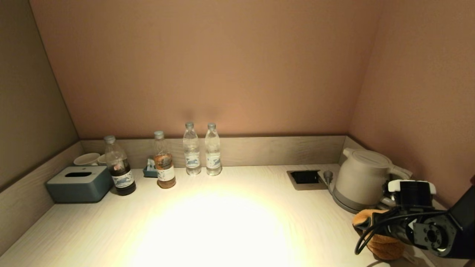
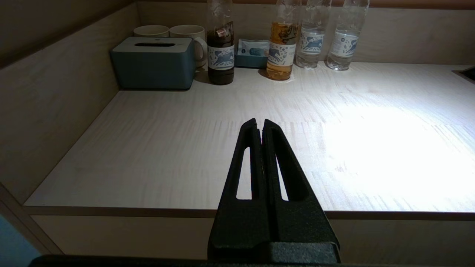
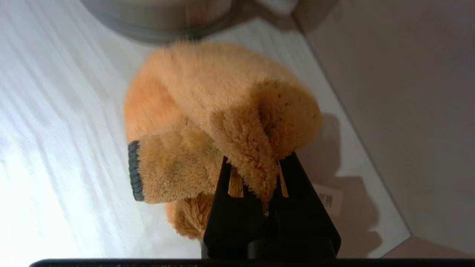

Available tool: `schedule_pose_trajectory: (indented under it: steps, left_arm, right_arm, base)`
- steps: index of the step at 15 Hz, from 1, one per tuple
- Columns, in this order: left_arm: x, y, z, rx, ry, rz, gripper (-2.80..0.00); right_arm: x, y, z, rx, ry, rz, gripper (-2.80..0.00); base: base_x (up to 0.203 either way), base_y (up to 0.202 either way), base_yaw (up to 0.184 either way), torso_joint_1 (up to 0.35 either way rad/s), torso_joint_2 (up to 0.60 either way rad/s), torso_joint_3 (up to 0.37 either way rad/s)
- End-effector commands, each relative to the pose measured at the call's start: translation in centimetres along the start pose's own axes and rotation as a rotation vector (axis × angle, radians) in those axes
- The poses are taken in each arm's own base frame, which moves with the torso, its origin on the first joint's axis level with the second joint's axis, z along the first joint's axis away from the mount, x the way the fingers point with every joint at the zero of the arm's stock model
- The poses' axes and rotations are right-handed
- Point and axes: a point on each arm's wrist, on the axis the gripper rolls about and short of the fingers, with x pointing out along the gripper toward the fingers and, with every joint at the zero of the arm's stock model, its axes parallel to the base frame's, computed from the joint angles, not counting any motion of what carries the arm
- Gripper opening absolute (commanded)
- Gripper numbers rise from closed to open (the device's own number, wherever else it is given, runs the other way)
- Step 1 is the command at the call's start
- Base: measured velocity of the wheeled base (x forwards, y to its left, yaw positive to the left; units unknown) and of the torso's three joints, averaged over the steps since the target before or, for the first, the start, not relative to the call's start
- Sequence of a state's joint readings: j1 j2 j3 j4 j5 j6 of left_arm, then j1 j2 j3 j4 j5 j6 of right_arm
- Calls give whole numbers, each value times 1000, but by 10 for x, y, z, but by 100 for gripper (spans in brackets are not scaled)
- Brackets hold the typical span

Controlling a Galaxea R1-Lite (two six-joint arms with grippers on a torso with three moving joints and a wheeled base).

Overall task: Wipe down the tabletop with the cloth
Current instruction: Place the tablecloth

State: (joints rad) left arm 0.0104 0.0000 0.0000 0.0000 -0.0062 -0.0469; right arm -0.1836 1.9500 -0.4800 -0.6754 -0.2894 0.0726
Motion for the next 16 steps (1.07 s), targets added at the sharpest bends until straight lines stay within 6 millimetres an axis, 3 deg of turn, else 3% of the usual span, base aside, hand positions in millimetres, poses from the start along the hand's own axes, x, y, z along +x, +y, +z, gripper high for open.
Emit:
schedule_pose_trajectory:
  steps: [1,6,16]
  left_arm:
    - [0,0,0,-1,2,0,-280]
    - [0,0,0,-1,2,0,-280]
    - [0,0,0,-1,2,0,-280]
  right_arm:
    - [11,3,-8,0,-12,0,-280]
    - [30,8,-21,-5,-45,2,-280]
    - [28,9,-12,6,-76,48,-280]
  base:
    - [0,0,0,0,0,0]
    - [0,0,0,0,0,0]
    - [0,0,0,0,0,0]
